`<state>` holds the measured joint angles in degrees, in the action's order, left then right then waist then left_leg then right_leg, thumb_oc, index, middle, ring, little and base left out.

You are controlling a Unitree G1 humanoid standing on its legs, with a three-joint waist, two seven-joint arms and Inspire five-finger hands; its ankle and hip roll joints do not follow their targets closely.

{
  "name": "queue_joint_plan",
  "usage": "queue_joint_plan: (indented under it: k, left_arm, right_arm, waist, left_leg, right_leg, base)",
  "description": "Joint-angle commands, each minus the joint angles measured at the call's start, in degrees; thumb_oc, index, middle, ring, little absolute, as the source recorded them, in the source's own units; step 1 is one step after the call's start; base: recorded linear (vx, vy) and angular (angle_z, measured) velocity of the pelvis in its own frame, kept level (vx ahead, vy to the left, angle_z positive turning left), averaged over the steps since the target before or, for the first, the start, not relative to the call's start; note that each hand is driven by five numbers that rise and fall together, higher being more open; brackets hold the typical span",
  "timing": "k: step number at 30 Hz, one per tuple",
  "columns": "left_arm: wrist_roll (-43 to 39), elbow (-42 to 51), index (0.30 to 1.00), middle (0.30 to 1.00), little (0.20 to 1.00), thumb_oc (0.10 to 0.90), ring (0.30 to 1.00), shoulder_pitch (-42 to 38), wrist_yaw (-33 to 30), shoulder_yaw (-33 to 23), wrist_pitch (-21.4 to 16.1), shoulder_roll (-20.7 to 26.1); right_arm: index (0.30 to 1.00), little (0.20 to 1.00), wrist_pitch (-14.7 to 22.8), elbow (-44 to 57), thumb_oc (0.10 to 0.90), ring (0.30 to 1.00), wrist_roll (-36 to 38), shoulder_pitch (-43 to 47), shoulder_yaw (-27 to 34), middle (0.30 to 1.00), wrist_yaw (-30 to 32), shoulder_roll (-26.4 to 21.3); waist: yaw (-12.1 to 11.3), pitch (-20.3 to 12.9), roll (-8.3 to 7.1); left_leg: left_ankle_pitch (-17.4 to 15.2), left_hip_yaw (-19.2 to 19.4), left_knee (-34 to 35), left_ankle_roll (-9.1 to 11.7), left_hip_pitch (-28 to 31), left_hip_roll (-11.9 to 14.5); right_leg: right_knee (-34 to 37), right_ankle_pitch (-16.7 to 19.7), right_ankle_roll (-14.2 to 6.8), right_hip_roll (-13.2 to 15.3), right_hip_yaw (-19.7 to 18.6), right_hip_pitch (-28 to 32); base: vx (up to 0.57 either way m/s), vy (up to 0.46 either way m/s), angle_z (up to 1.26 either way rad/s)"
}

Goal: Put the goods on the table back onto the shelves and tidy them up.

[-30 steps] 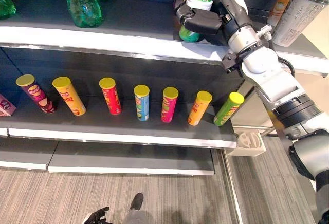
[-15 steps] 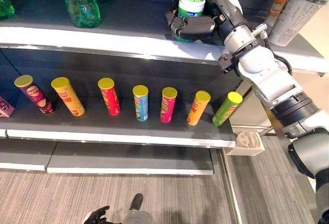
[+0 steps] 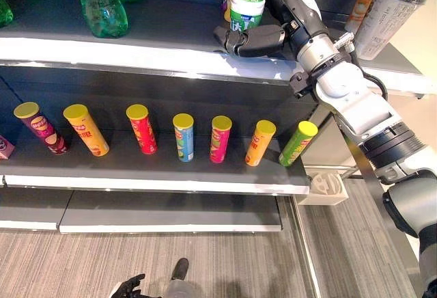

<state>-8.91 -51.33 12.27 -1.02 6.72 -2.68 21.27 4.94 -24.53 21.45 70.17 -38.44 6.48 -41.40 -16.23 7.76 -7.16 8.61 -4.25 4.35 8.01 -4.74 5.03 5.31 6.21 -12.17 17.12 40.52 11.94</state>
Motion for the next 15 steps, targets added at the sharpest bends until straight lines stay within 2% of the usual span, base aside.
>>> queue_joint_plan:
  k: [1,5,10,11,15]
  left_arm:
    - [-0.20,-0.51,0.900,0.900,0.900,0.800,0.900,-1.14,-1.39,4.81,-2.96,2.98]
    - [-0.08,-0.82,0.900,0.900,0.900,0.800,0.900,-1.23,-1.30,4.77,-2.88,2.91]
    - [-0.10,-1.02,0.900,0.900,0.900,0.800,0.900,-1.62,-1.49,4.09,-2.68,2.81]
    - [-0.13,-1.15,0.900,0.900,0.900,0.800,0.900,-1.58,-1.82,3.19,-2.59,2.41]
    - [0.45,-1.64,0.900,0.900,0.900,0.800,0.900,-1.66,-1.93,1.54,-2.38,1.37]
  right_arm:
    - [0.900,0.900,3.68,-4.07,0.800,0.900,1.08,9.70,0.50,0.900,2.81,1.55]
    - [0.900,0.900,3.96,-2.71,0.800,0.900,1.60,9.30,1.46,0.900,3.31,1.20]
    - [0.900,0.900,5.78,2.54,0.800,0.900,2.29,8.41,5.56,0.900,6.20,-1.07]
    - [0.900,0.900,7.47,7.45,0.800,0.900,2.81,7.13,8.88,0.900,8.08,-3.03]
    - [0.900,0.900,10.43,18.79,0.800,0.900,3.32,0.88,17.38,0.900,10.01,-7.65]
  waist:
    - [-1.14,-4.71,0.99]
    - [-1.04,-4.79,0.99]
    - [-0.63,-4.94,1.14]
    - [-0.16,-5.01,1.44]
    - [0.82,-5.45,1.85]
  left_leg:
    - [-8.80,4.19,0.60,1.16,4.36,2.70]
    - [-8.90,4.33,0.60,1.11,4.59,2.67]
    - [-9.07,4.58,0.60,1.02,4.80,2.65]
    - [-9.21,4.63,0.62,0.94,4.88,2.63]
    - [-9.60,5.01,0.59,0.80,5.27,2.58]
  right_leg:
    - [-3.37,1.76,-2.83,3.80,-1.58,-3.86]
    - [-3.34,1.77,-2.83,3.80,-1.71,-3.82]
    - [-3.26,1.74,-2.83,3.85,-2.01,-3.73]
    - [-3.24,1.71,-2.83,3.90,-2.24,-3.81]
    - [-3.11,1.62,-2.83,3.92,-2.59,-3.59]
  base:
    - [0.00,0.000,0.00]
    - [0.00,0.000,0.00]
    - [0.00,0.000,0.00]
    - [0.00,0.000,0.00]
    - [0.00,0.000,-0.03]
